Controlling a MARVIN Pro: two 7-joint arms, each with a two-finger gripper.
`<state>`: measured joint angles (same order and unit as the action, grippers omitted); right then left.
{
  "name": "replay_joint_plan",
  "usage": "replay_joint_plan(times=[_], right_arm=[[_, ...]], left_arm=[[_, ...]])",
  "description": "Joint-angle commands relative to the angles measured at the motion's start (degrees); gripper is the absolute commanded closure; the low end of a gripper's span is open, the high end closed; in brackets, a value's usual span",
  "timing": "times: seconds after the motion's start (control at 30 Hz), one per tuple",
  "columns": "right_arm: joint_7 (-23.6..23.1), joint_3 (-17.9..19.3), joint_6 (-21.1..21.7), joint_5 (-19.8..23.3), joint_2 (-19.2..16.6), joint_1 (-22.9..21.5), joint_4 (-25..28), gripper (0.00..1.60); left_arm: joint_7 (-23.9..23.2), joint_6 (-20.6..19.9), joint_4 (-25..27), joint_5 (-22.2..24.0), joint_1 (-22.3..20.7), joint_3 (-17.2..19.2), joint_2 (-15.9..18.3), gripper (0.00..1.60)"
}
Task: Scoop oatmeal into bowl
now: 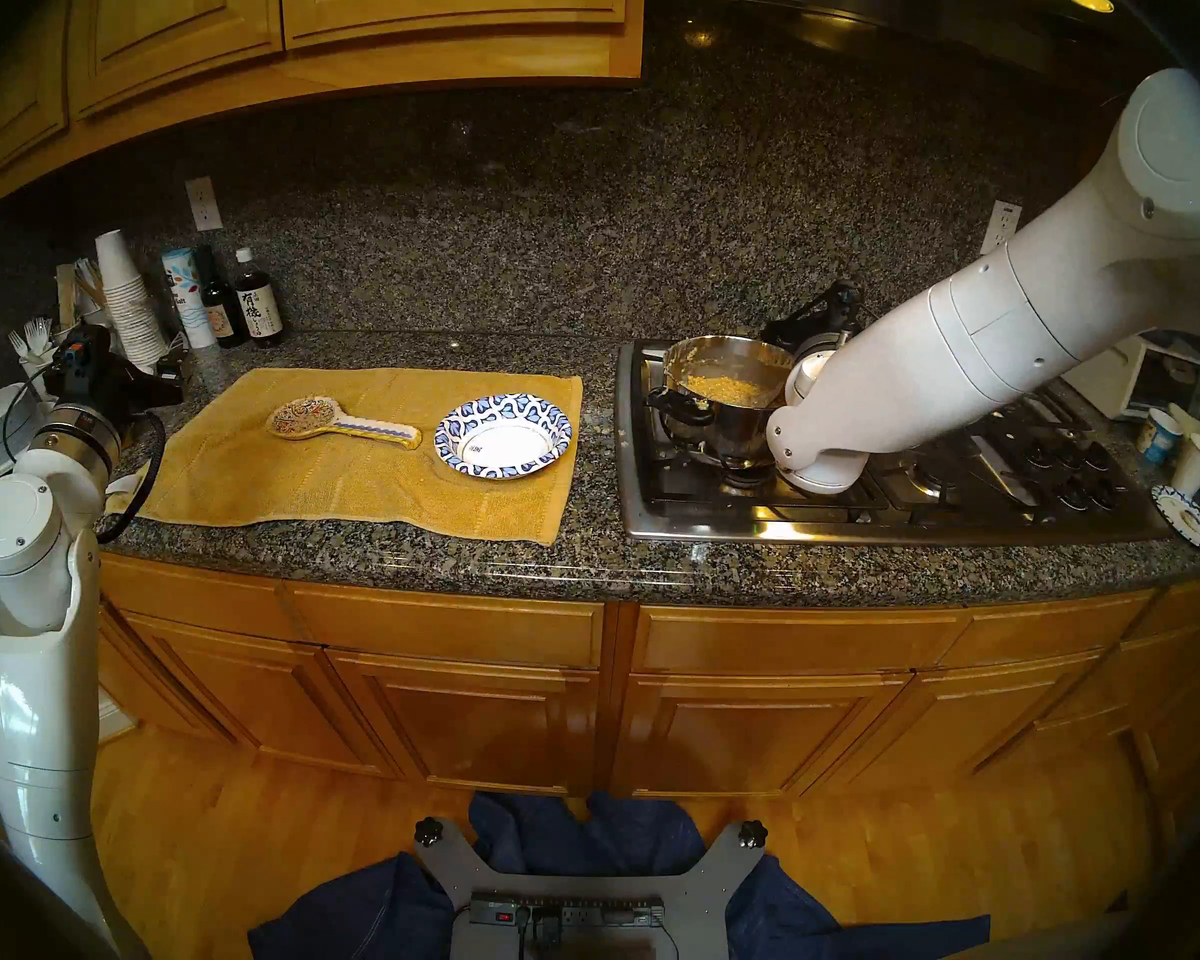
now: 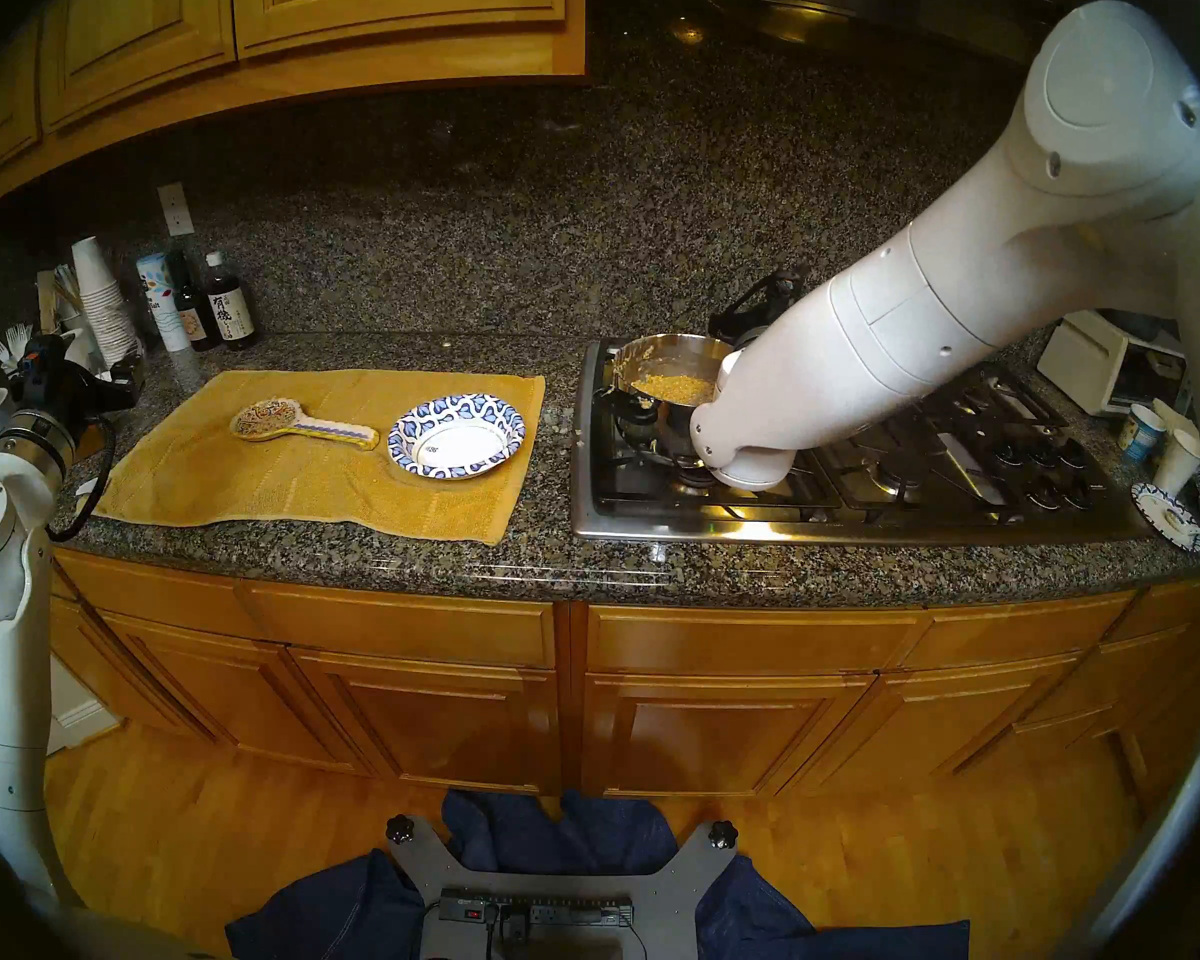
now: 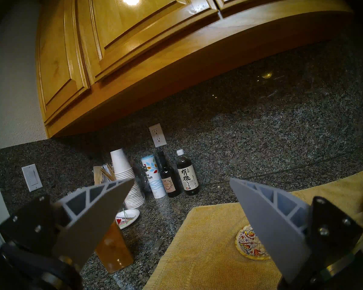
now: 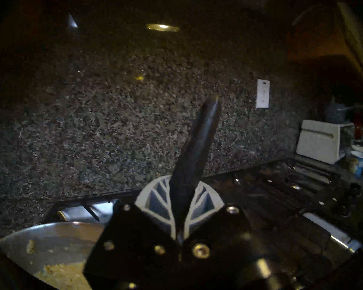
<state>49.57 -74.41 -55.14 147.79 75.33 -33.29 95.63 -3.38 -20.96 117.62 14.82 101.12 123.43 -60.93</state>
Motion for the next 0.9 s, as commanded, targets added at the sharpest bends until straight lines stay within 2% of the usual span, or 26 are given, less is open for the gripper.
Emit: replay_joint_plan(times=[0.0, 0.5, 0.87], right_arm=[[5.77, 2.03, 0.14, 2.3, -3.23, -0.31, 0.79, 1.6], [3.04, 9.2, 0.14, 2.91, -5.16, -0.42, 2.44, 1.6], [1.77, 15.07, 0.14, 2.99, -6.98, 1.46, 3.72, 1.6]], left_arm=[[-0.04, 0.88, 1.58, -0.13, -1.01, 0.53, 0.86, 0.0], [0.05, 0.99, 1.63, -0.04, -0.91, 0.53, 0.98, 0.0], [0.12, 1.06, 1.64, 0.03, -0.84, 0.53, 1.06, 0.0]])
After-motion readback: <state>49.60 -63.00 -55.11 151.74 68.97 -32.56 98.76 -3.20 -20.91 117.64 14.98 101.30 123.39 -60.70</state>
